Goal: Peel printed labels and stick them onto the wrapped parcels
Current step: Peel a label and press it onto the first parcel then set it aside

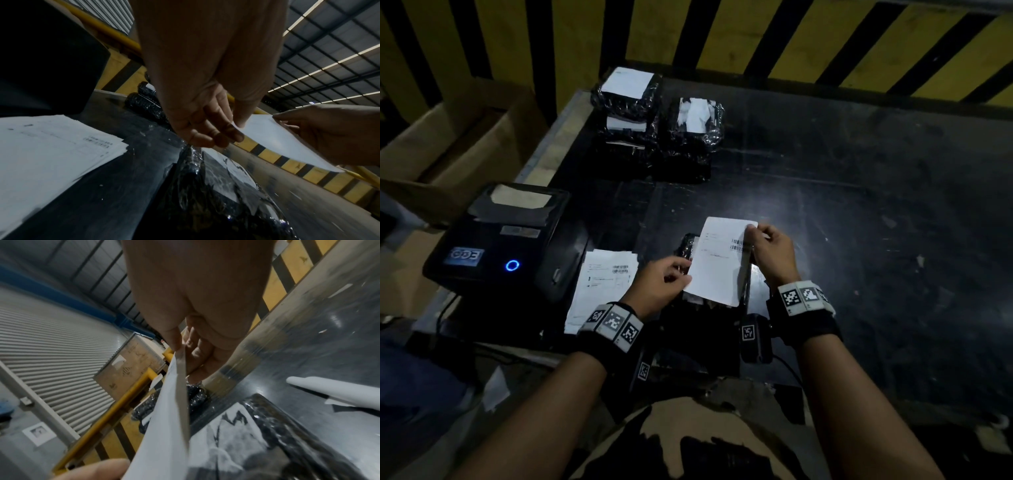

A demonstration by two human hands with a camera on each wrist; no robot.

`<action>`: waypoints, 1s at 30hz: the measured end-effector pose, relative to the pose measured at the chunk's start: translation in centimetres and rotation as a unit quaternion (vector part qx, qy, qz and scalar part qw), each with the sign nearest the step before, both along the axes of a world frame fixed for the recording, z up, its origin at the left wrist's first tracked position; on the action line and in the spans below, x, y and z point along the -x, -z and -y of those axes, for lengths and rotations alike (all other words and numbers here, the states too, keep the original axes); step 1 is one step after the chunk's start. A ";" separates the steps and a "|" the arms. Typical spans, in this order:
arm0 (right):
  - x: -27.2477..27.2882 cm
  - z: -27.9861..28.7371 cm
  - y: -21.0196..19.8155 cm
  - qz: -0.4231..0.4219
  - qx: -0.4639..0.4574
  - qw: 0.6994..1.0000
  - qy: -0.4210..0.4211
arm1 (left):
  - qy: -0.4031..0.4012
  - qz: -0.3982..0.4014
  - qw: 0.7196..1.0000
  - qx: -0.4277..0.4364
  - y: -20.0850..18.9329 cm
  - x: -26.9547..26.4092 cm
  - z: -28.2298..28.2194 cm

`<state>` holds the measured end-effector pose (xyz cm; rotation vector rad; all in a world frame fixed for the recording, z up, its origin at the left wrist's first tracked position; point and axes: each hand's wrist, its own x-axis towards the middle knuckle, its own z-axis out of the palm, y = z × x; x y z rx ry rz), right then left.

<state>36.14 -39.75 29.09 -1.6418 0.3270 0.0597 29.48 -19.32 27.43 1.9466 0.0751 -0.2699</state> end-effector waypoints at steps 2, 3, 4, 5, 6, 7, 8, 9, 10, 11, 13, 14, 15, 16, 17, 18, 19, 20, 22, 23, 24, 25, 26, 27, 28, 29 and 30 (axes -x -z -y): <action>0.1 -0.1 0.3 0.002 0.014 1.000 -0.011 | -0.003 -0.014 1.000 0.016 0.3 0.2 0.1; 0.2 -0.1 0.5 0.005 0.025 1.000 -0.017 | -0.005 -0.018 1.000 0.016 0.4 0.2 0.1; 0.2 0.0 0.6 0.010 0.036 0.999 -0.023 | -0.007 -0.023 1.000 0.012 0.5 0.2 0.2; 0.2 0.0 0.8 0.015 0.046 0.998 -0.031 | -0.009 -0.027 1.000 0.007 0.6 0.2 0.2; 0.2 0.0 0.9 0.018 0.056 0.997 -0.040 | -0.011 -0.028 1.000 0.003 0.6 0.2 0.3; 0.2 0.0 1.1 0.019 0.064 0.997 -0.048 | -0.011 -0.030 0.999 -0.001 0.6 0.1 0.3; 0.2 -0.1 1.2 0.020 0.074 0.996 -0.056 | -0.009 -0.032 0.999 -0.006 0.7 0.1 0.3; 0.2 -0.2 1.3 0.023 0.085 0.994 -0.063 | -0.007 -0.034 0.999 -0.012 0.8 0.0 0.3; 0.2 -0.2 1.5 0.024 0.098 0.993 -0.068 | -0.007 -0.035 0.999 -0.020 0.9 0.0 0.4; 0.1 -0.2 1.8 0.024 0.113 0.991 -0.069 | -0.008 -0.034 0.999 -0.028 1.0 -0.1 0.4; -0.2 0.0 2.3 0.017 0.161 0.985 -0.062 | -0.014 -0.030 0.999 -0.031 1.2 -0.1 0.5; -0.3 0.1 2.5 0.013 0.185 0.981 -0.060 | -0.019 -0.029 0.999 -0.027 1.3 -0.1 0.5; -0.5 0.2 2.7 0.010 0.195 0.979 -0.062 | -0.023 -0.029 0.999 -0.025 1.3 0.0 0.5; -0.6 0.3 2.9 0.007 0.196 0.978 -0.067 | -0.027 -0.030 0.999 -0.024 1.4 0.0 0.5; -0.7 0.4 3.1 0.007 0.198 0.977 -0.072 | -0.032 -0.031 0.999 -0.025 1.4 0.0 0.5; -0.7 0.5 3.1 0.007 0.204 0.976 -0.077 | -0.036 -0.033 0.999 -0.024 1.5 -0.1 0.5; -0.8 0.5 3.2 0.010 0.207 0.975 -0.081 | -0.039 -0.035 0.998 -0.021 1.5 -0.1 0.6; -0.8 0.4 3.3 0.013 0.206 0.975 -0.085 | -0.039 -0.037 0.998 -0.020 1.5 -0.1 0.6; -0.8 0.4 3.6 0.015 0.184 0.979 -0.088 | -0.034 -0.043 0.998 -0.017 1.4 -0.1 0.8; -0.8 0.4 3.7 0.013 0.162 0.983 -0.090 | -0.034 -0.046 0.998 -0.014 1.4 -0.2 0.8; -0.7 0.5 3.8 0.012 0.140 0.986 -0.087 | -0.036 -0.048 0.998 -0.009 1.5 -0.3 0.8; -0.7 0.7 3.9 0.013 0.128 0.988 -0.080 | -0.038 -0.052 0.998 -0.005 1.6 -0.3 0.8; -0.8 0.9 4.1 0.016 0.125 0.989 -0.072 | -0.039 -0.054 0.998 -0.004 1.7 -0.4 0.8; -1.0 1.1 4.4 0.017 0.133 0.989 -0.065 | -0.039 -0.055 0.998 -0.006 1.7 -0.4 0.7; -1.2 1.1 4.6 0.018 0.140 0.988 -0.062 | -0.039 -0.056 0.998 -0.007 1.8 -0.5 0.7; -1.4 1.2 4.9 0.017 0.146 0.987 -0.062 | -0.039 -0.058 0.998 -0.007 1.8 -0.5 0.7; -1.5 1.1 5.1 0.018 0.142 0.988 -0.060 | -0.038 -0.060 0.997 -0.007 1.8 -0.6 0.6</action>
